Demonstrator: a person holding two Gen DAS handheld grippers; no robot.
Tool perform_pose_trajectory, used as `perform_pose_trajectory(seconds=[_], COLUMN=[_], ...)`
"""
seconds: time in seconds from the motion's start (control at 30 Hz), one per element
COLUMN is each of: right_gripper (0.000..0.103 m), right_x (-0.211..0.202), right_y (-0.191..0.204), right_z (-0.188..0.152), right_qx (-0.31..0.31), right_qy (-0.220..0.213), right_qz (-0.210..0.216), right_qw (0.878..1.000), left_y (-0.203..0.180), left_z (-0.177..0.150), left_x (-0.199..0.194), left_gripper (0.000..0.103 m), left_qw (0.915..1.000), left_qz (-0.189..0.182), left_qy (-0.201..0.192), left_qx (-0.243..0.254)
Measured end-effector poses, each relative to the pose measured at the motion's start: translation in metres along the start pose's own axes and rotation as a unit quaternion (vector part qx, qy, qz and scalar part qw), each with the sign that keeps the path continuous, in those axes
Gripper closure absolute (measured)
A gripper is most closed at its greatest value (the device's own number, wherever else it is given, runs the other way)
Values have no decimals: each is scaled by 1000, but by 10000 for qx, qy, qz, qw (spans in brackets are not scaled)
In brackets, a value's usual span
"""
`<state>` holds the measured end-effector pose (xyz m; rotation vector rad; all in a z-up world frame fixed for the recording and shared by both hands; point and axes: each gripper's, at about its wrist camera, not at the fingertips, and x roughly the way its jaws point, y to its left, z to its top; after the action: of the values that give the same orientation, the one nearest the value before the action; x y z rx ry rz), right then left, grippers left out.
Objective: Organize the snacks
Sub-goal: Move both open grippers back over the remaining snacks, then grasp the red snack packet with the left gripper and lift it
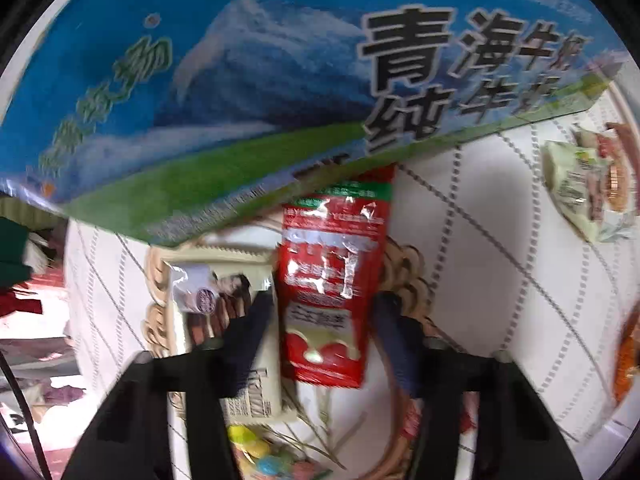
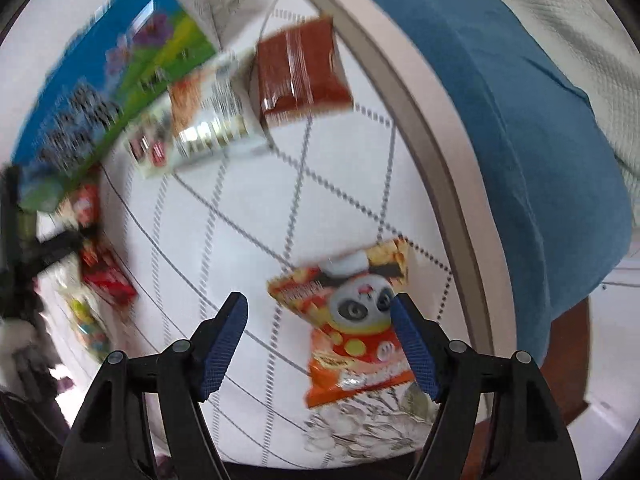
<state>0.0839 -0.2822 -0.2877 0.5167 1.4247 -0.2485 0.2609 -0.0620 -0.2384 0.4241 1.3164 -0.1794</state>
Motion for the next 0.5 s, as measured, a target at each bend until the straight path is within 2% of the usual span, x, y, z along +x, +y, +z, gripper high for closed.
perform_pose_trajectory(seconds=[0.03,0.17,0.27,0.5], right_gripper=[26,27,29,29], right_x=[4,17,20,15], right_y=[0,1,2,23], right_z=[-3,-7,-8,-24], right_qx=[-58,-283,-280,-636], right_qy=[38,19,1,-10], right_qz=[-102,-410,-404,-161], right_qw=[9999,9988,9988,9978], left_y=[-1,-2,3,7], left_z=[-4,-29,-55,-103], left_x=[0,6,11,9], left_gripper=[68,70,70,70], left_qw=[9999,9989,9930,9790], left_qz=[-131,-278,-747,-1299], left_qy=[78,215,506,824], left_qx=[-62,-321,-765,-1334])
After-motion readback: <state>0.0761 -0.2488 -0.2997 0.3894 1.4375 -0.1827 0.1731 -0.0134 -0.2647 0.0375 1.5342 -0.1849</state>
